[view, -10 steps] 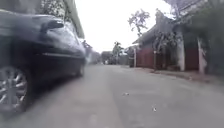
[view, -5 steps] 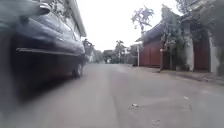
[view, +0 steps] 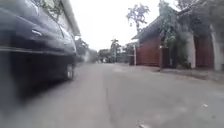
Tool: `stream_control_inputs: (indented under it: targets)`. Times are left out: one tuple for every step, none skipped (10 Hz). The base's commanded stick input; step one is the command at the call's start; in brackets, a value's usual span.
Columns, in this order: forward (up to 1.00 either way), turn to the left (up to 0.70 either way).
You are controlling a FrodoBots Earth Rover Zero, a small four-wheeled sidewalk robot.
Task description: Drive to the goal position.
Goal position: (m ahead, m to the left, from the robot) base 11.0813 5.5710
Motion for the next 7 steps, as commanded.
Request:
stream_control_inputs:
  targets:
    - [1.0, 0.0]
    - [1.0, 0.0]
    - [1.0, 0.0]
    - [1.0, 0.0]
    - [1.0, 0.0]
    - [1.0, 0.0]
    - [1.0, 0.0]
